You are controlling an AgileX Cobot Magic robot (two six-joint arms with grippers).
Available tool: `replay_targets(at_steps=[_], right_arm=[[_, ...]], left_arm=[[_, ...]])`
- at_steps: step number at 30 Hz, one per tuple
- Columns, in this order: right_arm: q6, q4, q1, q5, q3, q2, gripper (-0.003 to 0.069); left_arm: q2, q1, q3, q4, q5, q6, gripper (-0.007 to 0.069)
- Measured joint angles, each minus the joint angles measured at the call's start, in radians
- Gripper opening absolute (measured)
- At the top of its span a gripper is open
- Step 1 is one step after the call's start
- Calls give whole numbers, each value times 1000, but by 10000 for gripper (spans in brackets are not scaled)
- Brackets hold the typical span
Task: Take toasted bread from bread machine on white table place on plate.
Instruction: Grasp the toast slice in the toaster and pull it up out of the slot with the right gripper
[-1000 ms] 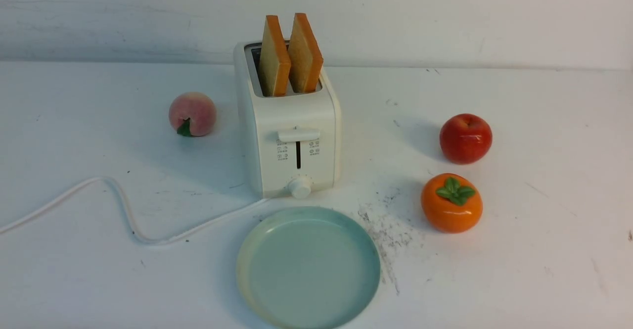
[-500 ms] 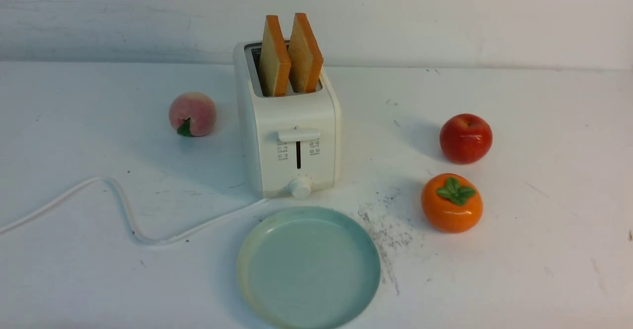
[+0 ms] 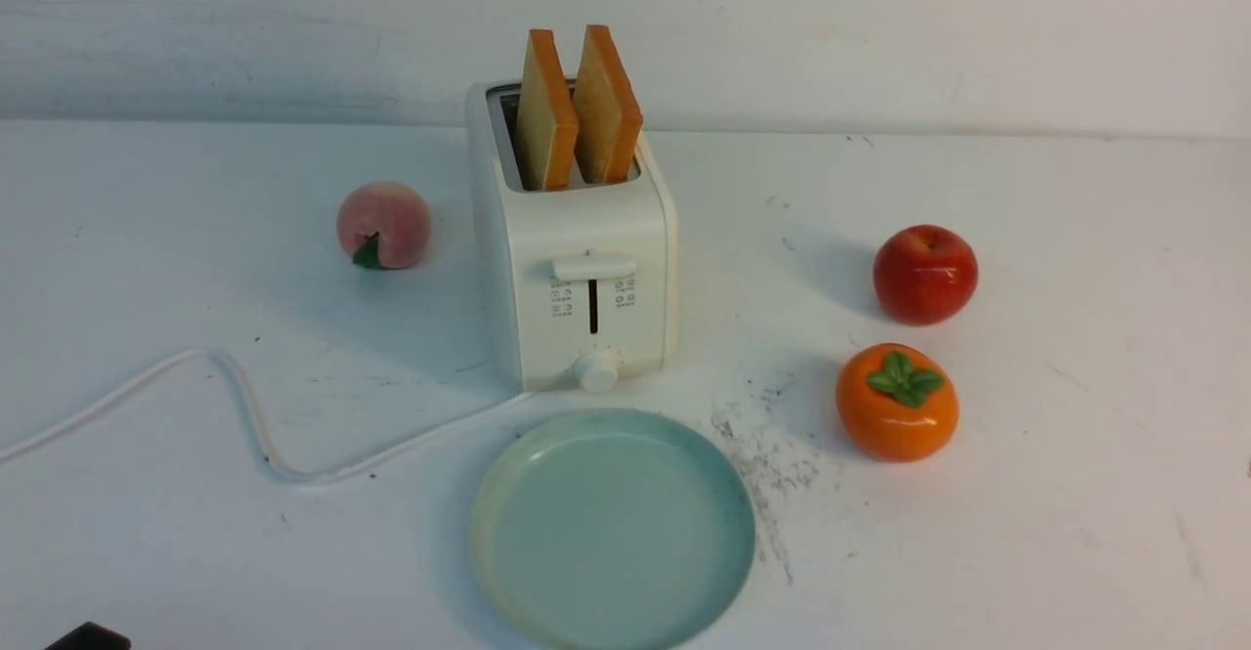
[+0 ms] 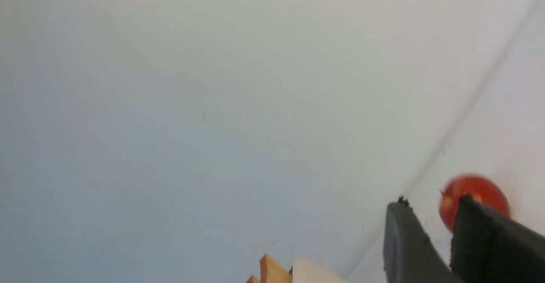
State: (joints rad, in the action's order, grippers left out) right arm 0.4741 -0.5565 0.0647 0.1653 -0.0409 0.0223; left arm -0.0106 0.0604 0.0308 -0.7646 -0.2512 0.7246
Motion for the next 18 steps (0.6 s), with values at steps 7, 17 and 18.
replay_targets(at_steps=[7,17,18], right_arm=[[-405,145,0,-304,-417,309,12],[-672,222,0,-1214,-917,1096,-3],[-706,172,0,-1238,-952,1162,-3]], left_arm=[[0,0,0,0,21,0,242],[0,0,0,0,22,-7,242],[0,0,0,0,22,-8,242]])
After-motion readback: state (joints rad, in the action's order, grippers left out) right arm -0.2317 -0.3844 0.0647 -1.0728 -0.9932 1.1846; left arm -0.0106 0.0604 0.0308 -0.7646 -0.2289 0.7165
